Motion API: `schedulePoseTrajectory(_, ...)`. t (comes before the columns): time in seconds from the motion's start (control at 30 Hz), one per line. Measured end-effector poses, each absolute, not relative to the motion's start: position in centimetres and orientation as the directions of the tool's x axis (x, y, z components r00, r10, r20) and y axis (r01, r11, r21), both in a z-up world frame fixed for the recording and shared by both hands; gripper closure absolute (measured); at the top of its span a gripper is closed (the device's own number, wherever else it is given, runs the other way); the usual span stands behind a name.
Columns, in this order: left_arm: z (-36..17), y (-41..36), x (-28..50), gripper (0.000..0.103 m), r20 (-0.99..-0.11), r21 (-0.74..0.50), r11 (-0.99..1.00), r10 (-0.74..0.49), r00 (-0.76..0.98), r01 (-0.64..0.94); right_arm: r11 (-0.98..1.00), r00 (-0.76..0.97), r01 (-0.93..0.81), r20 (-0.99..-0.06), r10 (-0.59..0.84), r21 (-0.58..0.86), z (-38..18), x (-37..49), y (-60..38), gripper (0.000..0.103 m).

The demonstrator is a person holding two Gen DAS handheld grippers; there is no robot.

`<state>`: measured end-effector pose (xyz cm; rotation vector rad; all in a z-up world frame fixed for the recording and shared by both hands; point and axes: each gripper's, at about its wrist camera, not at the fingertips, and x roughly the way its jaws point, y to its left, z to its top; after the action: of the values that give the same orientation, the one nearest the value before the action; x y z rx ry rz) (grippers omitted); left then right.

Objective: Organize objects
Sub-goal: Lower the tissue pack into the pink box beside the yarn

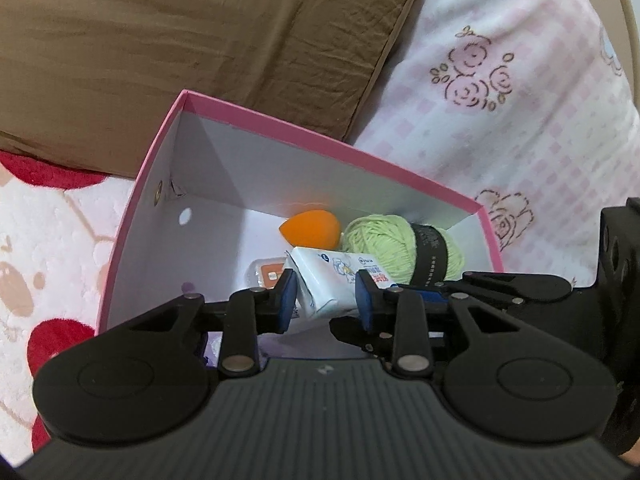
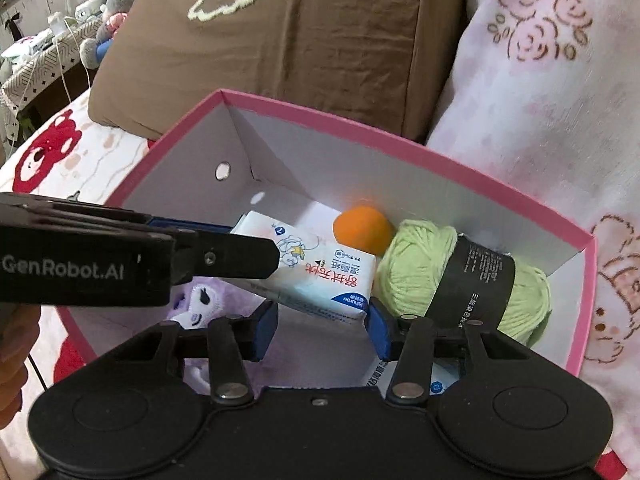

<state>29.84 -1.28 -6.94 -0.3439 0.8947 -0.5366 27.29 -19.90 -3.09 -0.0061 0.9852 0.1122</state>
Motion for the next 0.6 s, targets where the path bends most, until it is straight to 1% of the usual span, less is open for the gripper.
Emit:
schedulePoseTrajectory(0.17, -7.7, -1.9, 30.0, 0.073, -0.663, -0.465, 0.833, -0.552, 0.505, 0.3, 0.995, 0.524, -0.084, -0.848, 0.086, 0.05, -4.0, 27.7, -20.1, 0.056)
schedulePoseTrajectory(0.43, -8.6, -2.4, 30.0, 0.073, -0.69, -0.446, 0.848, -0.529, 0.495, 0.285, 0.999, 0.504, -0.038, -0.863, 0.038, 0.022, -5.0, 28.1, -19.9, 0.056)
schedulePoseTrajectory(0.47, -8.6, -2.3, 30.0, 0.071, -0.693, -0.448, 0.852, -0.522, 0.497, 0.271, 0.999, 0.504, -0.032, -0.863, 0.034, 0.02, -5.1, 28.1, -19.9, 0.056)
schedulePoseTrajectory(0.5, -8.7, -2.1, 30.0, 0.064, -0.694, -0.451, 0.855, -0.516, 0.503, 0.255, 0.999, 0.506, -0.028, -0.862, 0.03, 0.018, -5.1, 28.2, -19.9, 0.056)
schedulePoseTrajectory(0.53, -8.7, -1.9, 30.1, 0.062, -0.691, -0.457, 0.856, -0.513, 0.509, 0.242, 1.0, 0.511, -0.019, -0.859, 0.028, 0.022, -5.1, 28.2, -20.0, 0.056)
schedulePoseTrajectory(0.6, -8.7, -1.7, 30.1, 0.062, -0.693, -0.454, 0.858, -0.509, 0.51, 0.24, 0.999, 0.524, 0.001, -0.851, 0.039, 0.047, -4.8, 28.0, -20.2, 0.055)
